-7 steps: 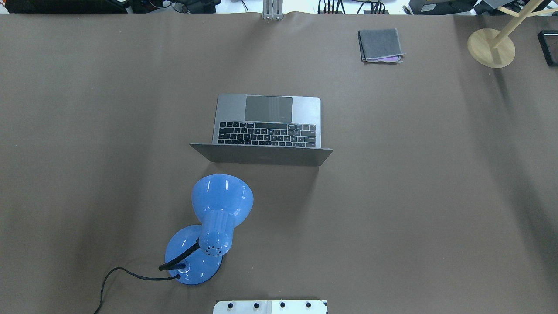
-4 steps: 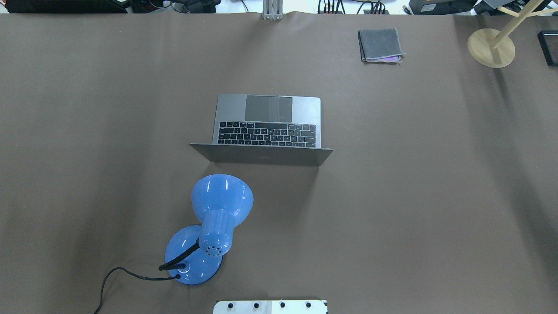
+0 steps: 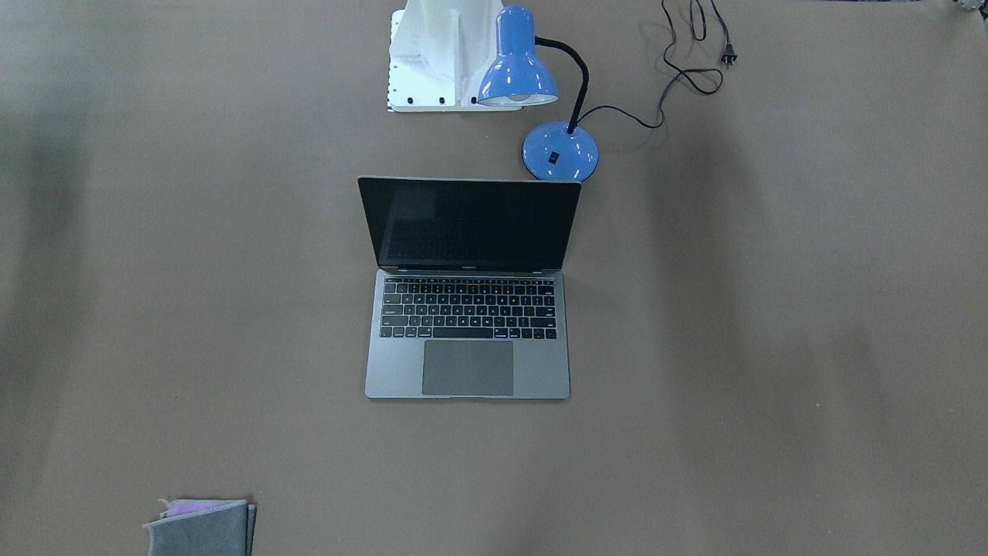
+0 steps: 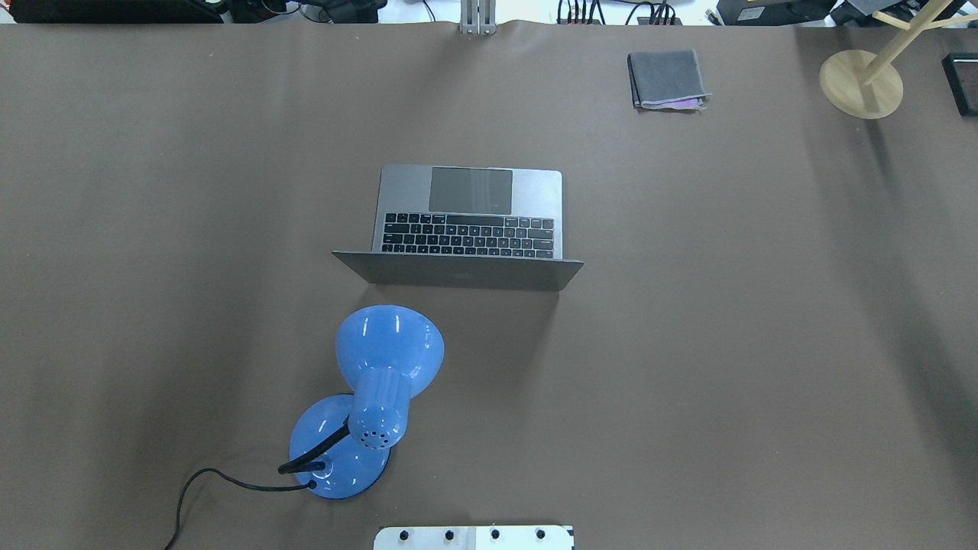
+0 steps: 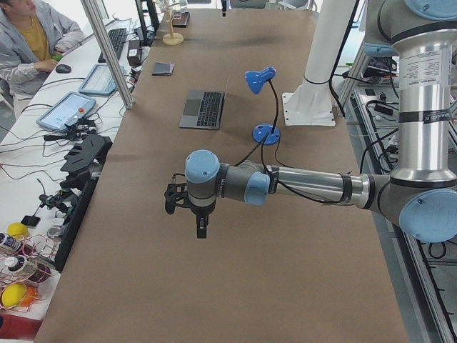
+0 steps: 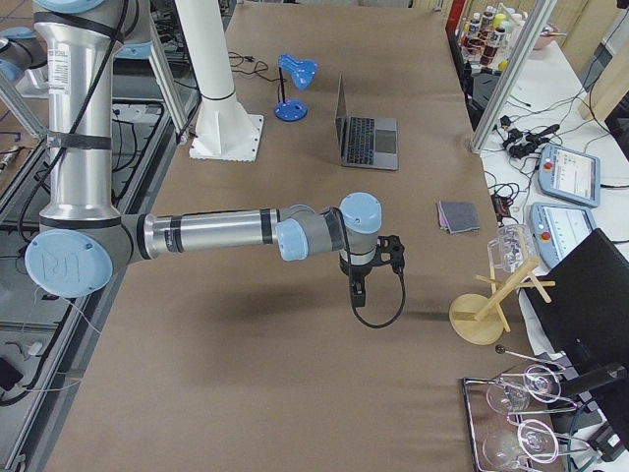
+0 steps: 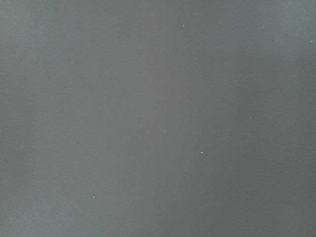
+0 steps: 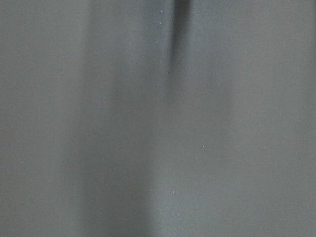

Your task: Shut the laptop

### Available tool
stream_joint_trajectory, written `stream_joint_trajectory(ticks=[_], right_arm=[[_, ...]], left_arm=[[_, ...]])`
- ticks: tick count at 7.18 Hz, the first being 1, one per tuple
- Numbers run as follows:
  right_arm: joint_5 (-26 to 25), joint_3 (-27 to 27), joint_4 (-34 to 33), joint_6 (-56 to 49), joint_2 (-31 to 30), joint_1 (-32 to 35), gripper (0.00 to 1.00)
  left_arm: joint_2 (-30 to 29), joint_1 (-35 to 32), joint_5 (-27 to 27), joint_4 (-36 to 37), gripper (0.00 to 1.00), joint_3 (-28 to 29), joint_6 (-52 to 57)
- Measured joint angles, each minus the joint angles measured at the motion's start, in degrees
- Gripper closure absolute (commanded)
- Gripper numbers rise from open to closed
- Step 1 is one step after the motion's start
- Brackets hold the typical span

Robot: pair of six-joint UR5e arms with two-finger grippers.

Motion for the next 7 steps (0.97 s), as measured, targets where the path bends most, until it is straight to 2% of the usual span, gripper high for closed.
stream_joint_trajectory(ticks=[3,5,6,7], right_arm=[[2.1,0.0,0.7,0.1,0.0,-1.4,0.0],[6.0,0.6,6.9,5.5,0.0,-3.1,0.01],[7.8,1.9,12.4,15.1,0.2,-5.9,0.4],[7.9,4.7,17.6,27.9,0.7,-10.5,0.94]], left_arm=[[-1.3,1.3,-4.0,-0.1,0.02,0.0,-1.6],[-2.0,2.9,-6.6,-1.9,0.03,-1.8,-7.9],[-2.3,5.5,-7.5,-5.2,0.23,-3.7,-14.0],[-2.9,9.3,-7.7,-8.8,0.79,-6.0,-21.1]])
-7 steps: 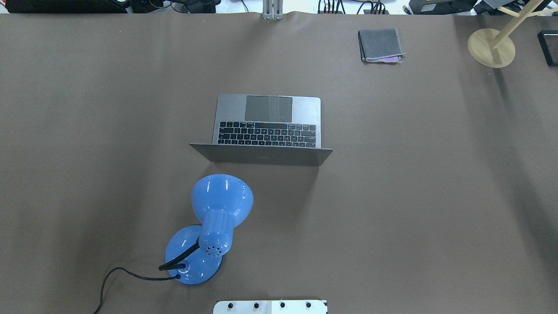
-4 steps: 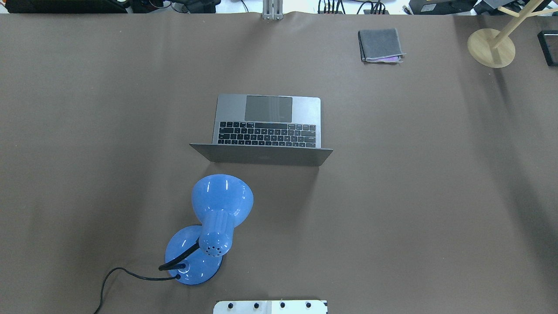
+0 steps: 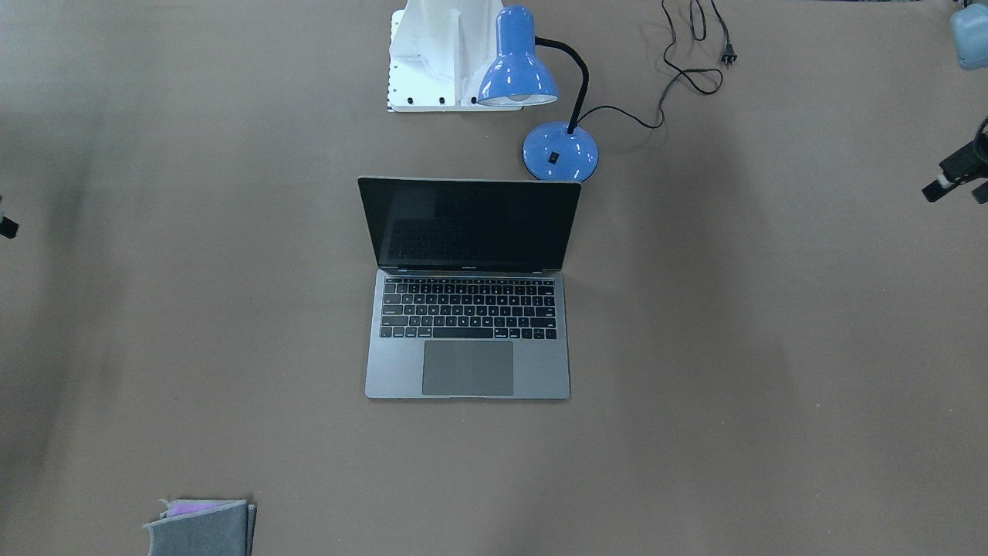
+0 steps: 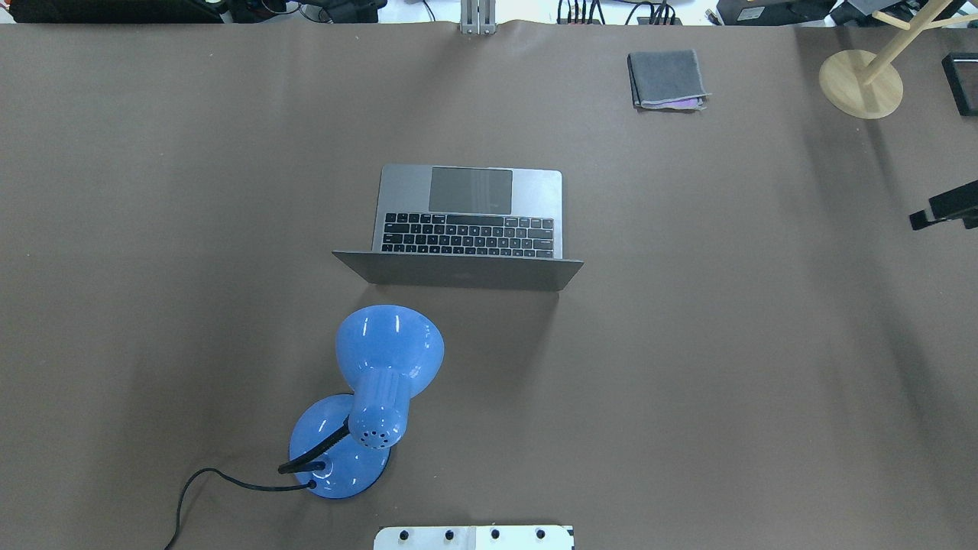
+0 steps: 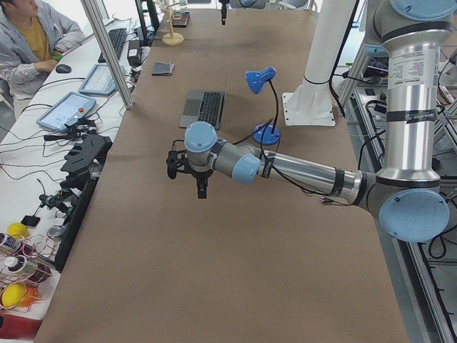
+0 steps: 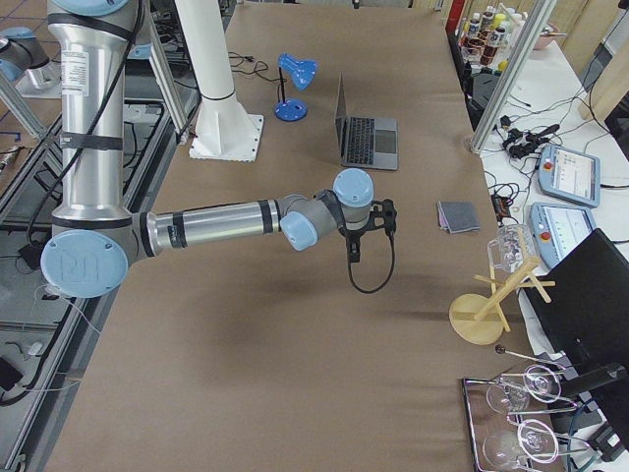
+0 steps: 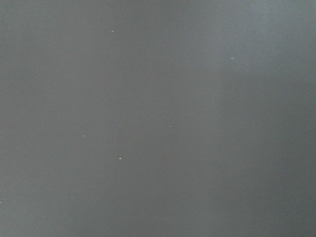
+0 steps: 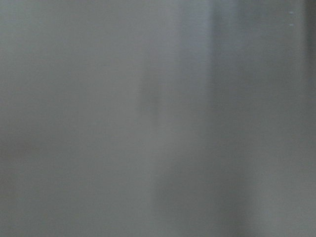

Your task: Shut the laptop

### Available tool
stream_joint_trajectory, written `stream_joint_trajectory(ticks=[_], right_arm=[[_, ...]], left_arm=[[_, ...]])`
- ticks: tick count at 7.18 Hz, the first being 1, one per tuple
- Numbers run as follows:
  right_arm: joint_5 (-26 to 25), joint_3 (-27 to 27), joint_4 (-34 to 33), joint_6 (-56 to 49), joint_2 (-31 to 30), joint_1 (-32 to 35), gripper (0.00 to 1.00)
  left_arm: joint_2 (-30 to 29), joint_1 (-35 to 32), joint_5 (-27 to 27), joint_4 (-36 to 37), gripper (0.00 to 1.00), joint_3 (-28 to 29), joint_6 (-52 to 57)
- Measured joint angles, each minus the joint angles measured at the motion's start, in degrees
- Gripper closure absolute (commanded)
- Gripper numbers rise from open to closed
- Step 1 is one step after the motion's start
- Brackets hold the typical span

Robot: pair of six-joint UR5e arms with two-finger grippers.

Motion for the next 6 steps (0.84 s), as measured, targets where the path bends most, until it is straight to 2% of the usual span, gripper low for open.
stream_joint_trajectory(ticks=[1,3,6], right_arm=[[-1.0,3.7,3.2,12.7,0.9,-4.9,1.0],[-2.8,9.4,5.1,28.9,3.5,-13.8,1.0],[-4.6,13.2,5.1,41.6,9.3,-23.9,1.0]], left_arm=[[-1.2,3.7,-0.1,-2.5,1.0,-2.3,-7.4],[-4.7,11.5,0.0,-4.0,1.0,-6.5,-20.7],[-12.3,24.3,3.8,-4.2,1.0,-8.7,-31.6]])
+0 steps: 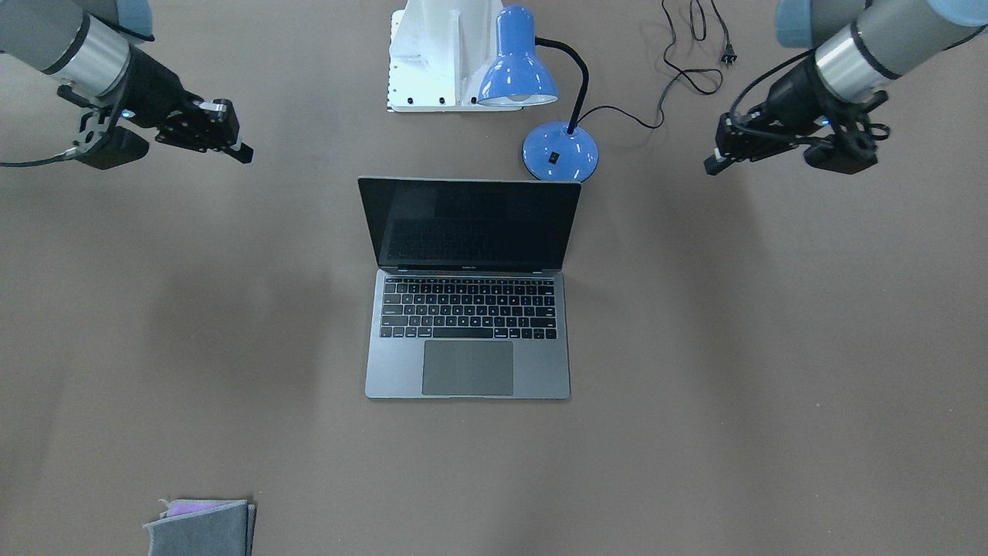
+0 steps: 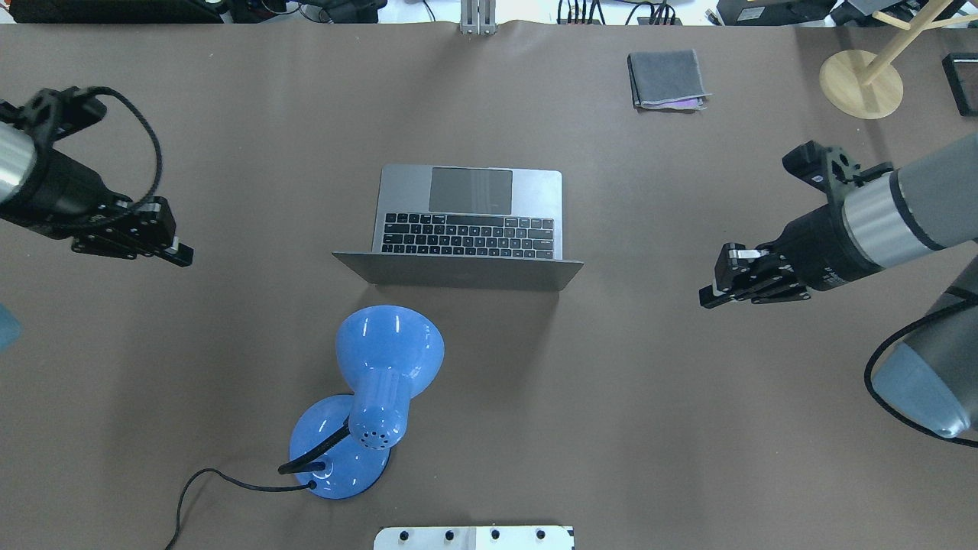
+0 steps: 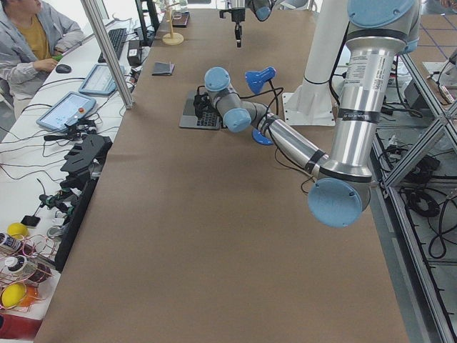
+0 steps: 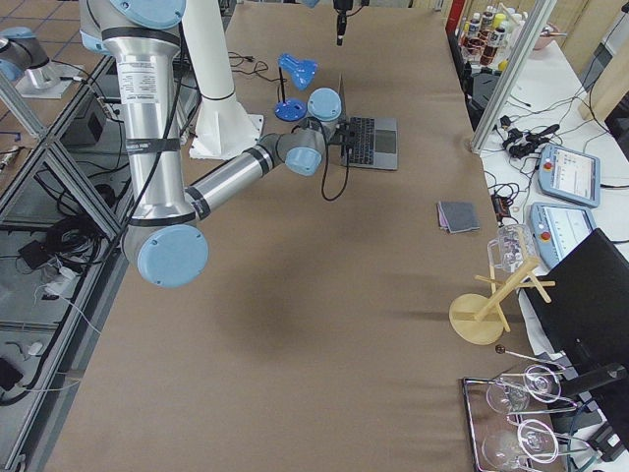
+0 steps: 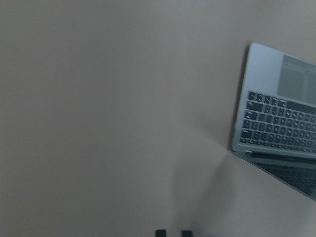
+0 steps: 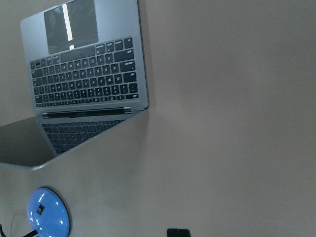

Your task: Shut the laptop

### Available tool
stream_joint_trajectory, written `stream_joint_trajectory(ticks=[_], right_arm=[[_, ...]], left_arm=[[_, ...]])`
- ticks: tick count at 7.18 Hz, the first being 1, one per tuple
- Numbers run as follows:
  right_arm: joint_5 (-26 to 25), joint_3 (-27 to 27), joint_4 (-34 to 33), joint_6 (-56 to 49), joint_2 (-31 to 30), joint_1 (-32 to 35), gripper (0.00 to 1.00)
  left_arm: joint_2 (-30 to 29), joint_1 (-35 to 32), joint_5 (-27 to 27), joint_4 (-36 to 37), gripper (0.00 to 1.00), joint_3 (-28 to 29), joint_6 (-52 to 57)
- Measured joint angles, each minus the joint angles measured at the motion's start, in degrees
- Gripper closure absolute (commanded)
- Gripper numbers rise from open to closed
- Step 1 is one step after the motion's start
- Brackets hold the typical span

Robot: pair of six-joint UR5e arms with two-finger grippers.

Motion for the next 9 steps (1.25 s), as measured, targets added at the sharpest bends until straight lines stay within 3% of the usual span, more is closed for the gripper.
stream_joint_trajectory(ticks=[4,9], right_arm=[[-9.3,-1.5,-0.5,7.4,9.0,-9.1,1.0],[-14.0,-5.2,-0.8,7.0,14.2,-8.3,1.0]], left_arm=[[-7.1,9.7,5.1,0.4,1.0,1.7,-5.5],[-13.8,11.5,5.3,0.5,1.0,6.0,-6.2]])
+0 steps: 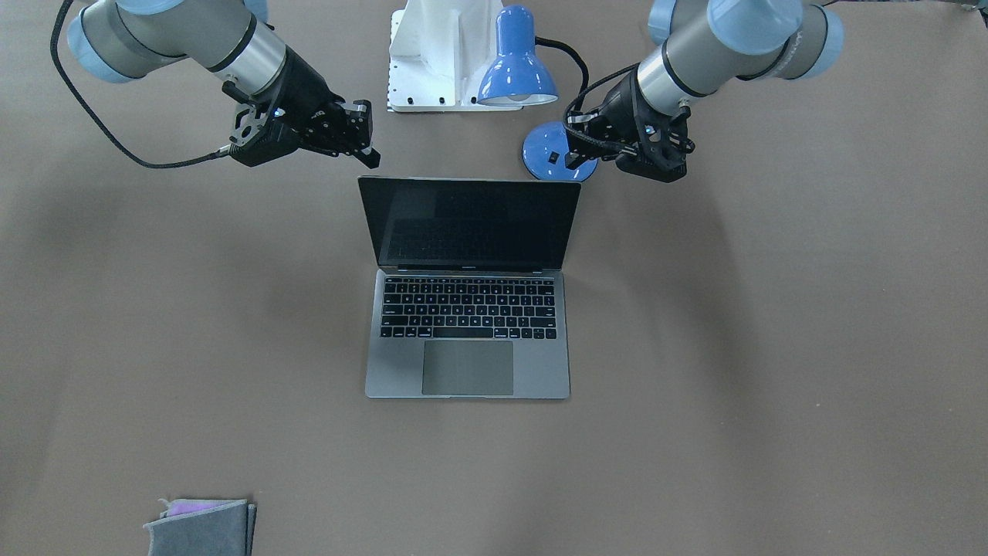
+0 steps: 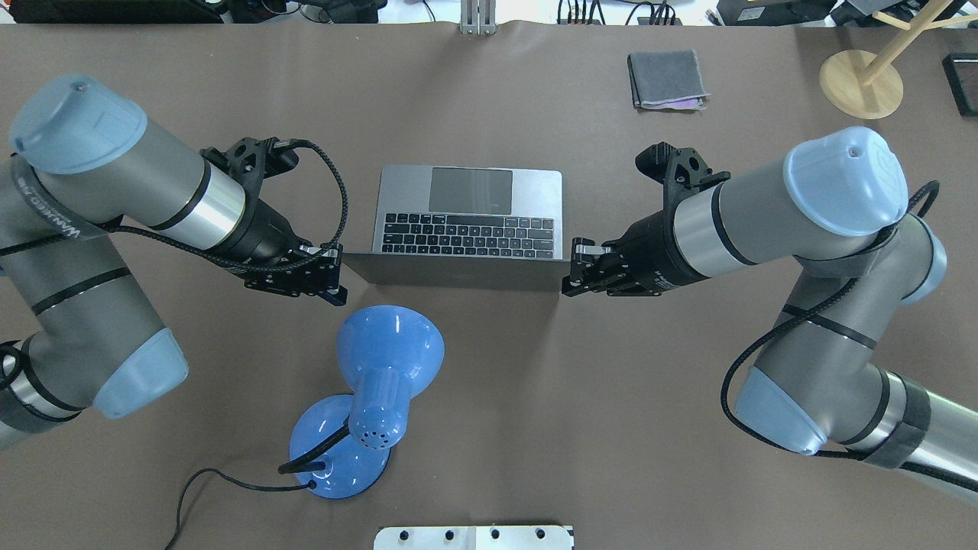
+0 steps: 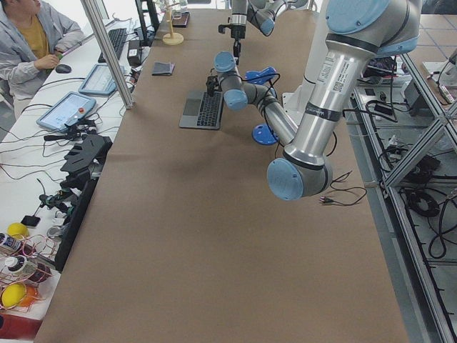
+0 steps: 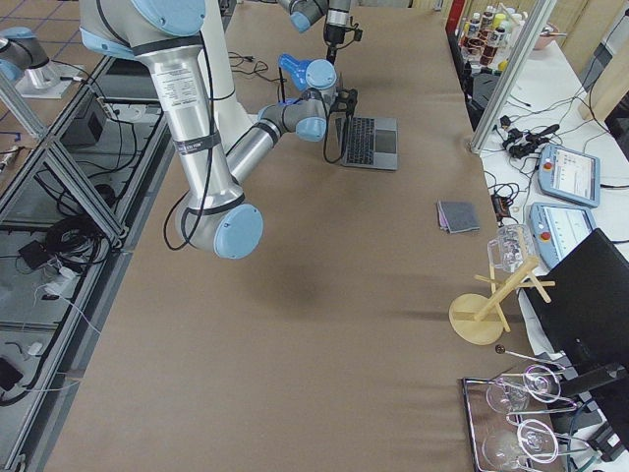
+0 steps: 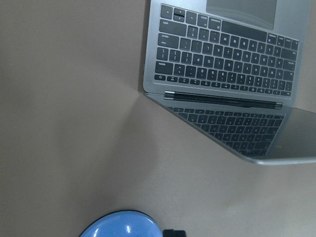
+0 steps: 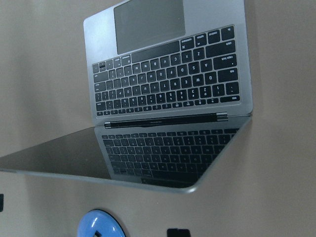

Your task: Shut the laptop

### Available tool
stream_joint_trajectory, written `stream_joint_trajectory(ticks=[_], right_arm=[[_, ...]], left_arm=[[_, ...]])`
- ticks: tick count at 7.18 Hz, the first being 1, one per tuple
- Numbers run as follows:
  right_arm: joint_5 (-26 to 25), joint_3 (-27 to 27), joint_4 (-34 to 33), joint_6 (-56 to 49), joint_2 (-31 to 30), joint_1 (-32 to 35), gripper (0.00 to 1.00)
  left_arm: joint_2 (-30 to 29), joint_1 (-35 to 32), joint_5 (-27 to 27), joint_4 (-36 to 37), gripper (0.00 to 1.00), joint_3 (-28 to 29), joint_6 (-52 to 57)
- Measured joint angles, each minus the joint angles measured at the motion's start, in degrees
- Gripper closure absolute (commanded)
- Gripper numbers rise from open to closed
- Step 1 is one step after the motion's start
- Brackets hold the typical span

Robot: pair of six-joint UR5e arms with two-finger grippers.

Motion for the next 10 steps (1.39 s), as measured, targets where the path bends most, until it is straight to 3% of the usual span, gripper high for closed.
stream_joint_trajectory(ticks=[6,10], right_arm=[[-2.5,-2.5,-3.5,-0.4,3.5,2.4,1.0],[-2.8,-10.4,-3.5,-3.4,7.9,6.1,1.0]], left_arm=[[-3.6,-0.1,5.5,0.0,1.0,2.9,0.0],[-8.1,-2.6,13.6,-0.8,1.0,8.8,0.3]])
